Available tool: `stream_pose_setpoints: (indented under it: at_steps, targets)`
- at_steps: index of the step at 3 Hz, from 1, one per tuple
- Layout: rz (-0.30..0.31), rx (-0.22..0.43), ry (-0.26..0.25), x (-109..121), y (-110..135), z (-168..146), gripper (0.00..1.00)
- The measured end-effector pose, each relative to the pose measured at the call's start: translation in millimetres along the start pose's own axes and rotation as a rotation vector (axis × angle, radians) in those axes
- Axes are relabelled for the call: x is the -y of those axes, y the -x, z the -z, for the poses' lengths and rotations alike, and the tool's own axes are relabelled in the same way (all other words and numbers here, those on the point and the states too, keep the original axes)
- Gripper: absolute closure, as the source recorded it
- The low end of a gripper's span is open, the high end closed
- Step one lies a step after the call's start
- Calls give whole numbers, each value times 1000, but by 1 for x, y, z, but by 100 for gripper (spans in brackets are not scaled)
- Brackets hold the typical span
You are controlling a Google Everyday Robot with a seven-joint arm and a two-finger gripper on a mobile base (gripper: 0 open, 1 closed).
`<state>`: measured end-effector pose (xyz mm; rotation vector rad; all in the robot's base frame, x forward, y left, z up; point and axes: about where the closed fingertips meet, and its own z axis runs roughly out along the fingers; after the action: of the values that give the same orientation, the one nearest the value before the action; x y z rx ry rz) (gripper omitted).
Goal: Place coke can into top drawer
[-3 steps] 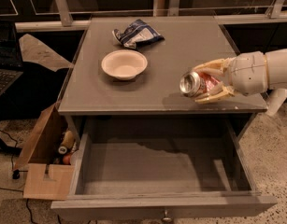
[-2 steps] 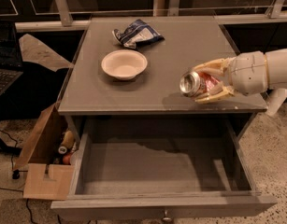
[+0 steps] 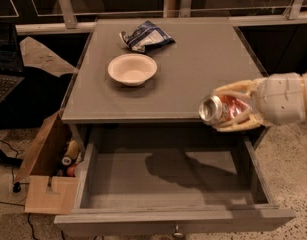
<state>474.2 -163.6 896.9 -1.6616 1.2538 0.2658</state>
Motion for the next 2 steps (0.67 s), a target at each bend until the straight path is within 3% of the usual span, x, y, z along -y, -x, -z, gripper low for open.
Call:
stream_pose_setpoints:
  at_steps: [1,2]
  targets:
    - [-22,-35,-38,-31,7,22,100]
    - [-36,-70,-50,-50,-8,28,100]
